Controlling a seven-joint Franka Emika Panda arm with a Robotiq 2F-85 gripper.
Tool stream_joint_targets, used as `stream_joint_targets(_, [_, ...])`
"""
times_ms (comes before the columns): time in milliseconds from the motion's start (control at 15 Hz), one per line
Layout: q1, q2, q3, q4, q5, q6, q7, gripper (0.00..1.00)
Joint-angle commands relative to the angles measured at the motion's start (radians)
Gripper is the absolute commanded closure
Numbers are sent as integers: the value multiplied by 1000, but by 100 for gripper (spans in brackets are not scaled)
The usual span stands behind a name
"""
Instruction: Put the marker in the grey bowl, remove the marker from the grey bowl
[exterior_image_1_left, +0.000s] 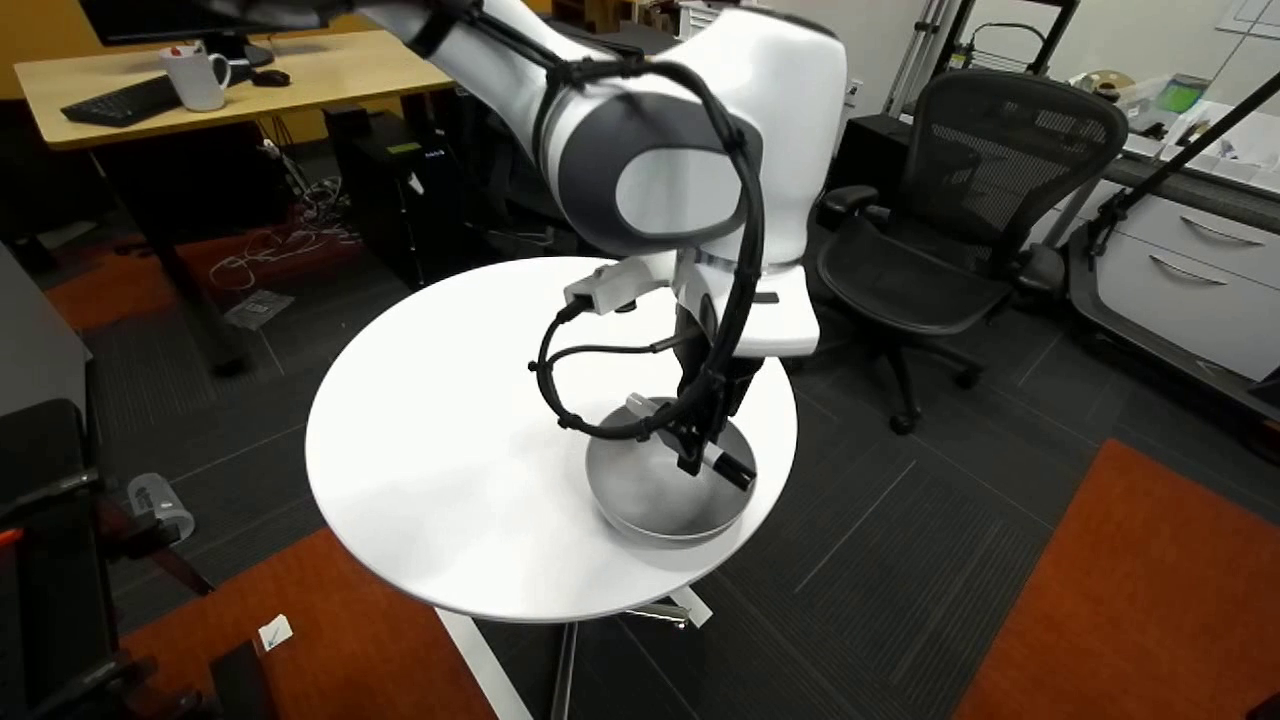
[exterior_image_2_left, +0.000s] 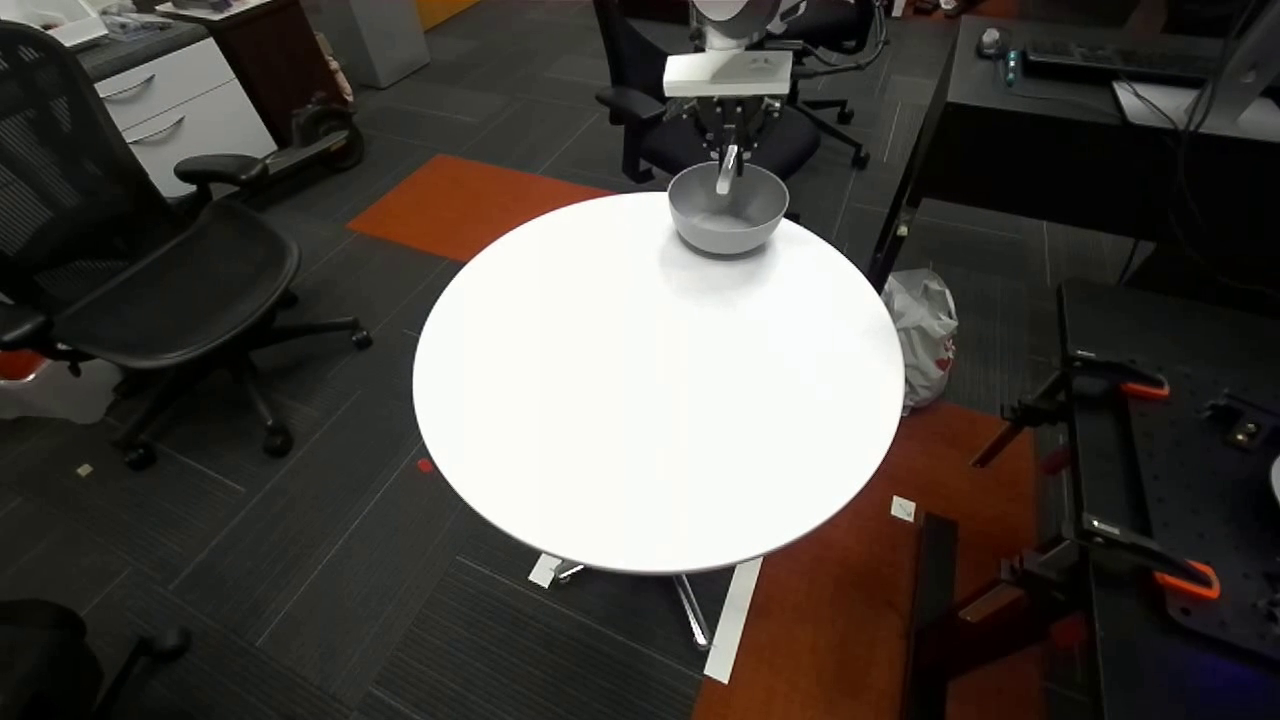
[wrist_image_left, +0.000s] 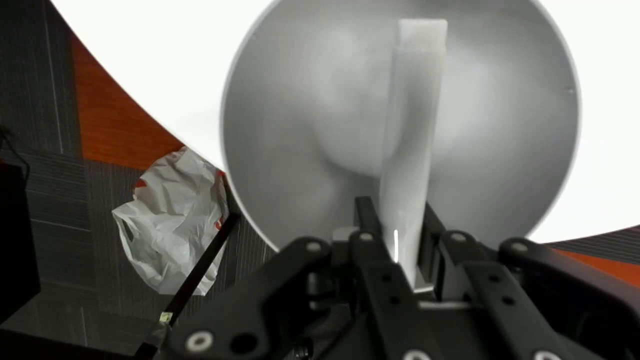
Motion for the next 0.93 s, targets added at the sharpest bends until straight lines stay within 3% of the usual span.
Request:
stream_joint_targets(0, [61,-183,-18,-178,-57,42,4,95])
stream_joint_targets(333, [160,-307,8,-258,-202,24,17,95])
stream_joint_targets(867, [264,-277,108,-260,-297,27,2,95])
